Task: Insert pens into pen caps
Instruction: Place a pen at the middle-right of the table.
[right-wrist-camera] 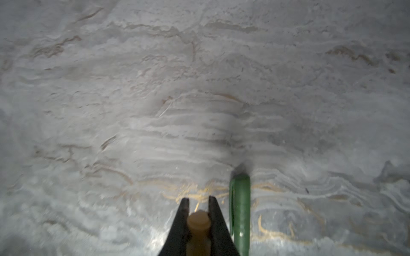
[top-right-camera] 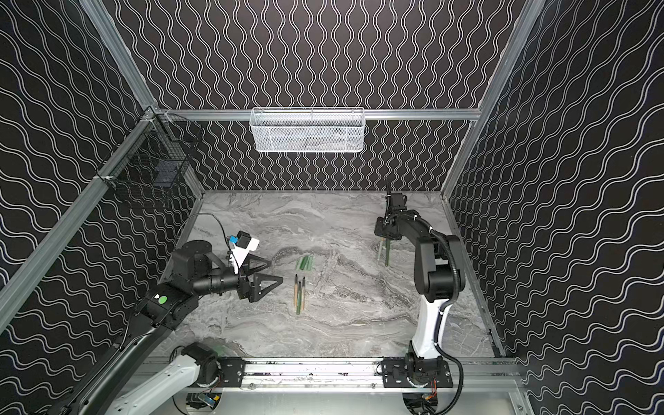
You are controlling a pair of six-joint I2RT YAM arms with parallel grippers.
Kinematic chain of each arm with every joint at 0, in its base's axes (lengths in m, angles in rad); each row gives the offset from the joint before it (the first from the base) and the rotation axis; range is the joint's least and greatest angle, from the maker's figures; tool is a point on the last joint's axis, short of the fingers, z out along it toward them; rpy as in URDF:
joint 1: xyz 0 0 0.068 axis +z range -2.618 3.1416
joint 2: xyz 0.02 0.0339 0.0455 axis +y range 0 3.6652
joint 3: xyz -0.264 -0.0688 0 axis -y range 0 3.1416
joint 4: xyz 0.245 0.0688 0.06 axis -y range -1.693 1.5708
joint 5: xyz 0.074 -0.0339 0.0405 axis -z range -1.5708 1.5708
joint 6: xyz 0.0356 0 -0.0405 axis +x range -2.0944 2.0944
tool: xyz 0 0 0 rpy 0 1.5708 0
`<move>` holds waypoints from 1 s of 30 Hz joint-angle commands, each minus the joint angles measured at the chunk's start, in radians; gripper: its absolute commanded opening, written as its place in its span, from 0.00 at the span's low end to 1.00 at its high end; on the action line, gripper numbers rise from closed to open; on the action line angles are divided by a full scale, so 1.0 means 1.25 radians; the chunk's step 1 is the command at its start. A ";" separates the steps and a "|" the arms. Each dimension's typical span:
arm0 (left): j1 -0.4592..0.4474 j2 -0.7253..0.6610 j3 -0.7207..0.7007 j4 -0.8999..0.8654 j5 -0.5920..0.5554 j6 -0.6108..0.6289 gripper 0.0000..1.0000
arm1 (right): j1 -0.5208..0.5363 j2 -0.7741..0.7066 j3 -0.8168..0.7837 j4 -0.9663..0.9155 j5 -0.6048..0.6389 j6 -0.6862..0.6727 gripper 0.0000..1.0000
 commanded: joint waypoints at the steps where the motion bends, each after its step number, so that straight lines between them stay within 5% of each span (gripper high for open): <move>1: 0.000 0.001 0.000 0.004 -0.005 0.018 0.99 | -0.002 0.032 0.021 -0.025 0.018 -0.023 0.06; 25: 0.000 -0.013 -0.006 0.007 -0.018 0.013 0.99 | -0.001 0.010 0.061 -0.050 0.007 -0.049 0.34; 30: 0.000 -0.010 -0.006 -0.001 -0.025 0.014 0.99 | 0.027 -0.081 0.032 -0.025 -0.033 -0.075 0.51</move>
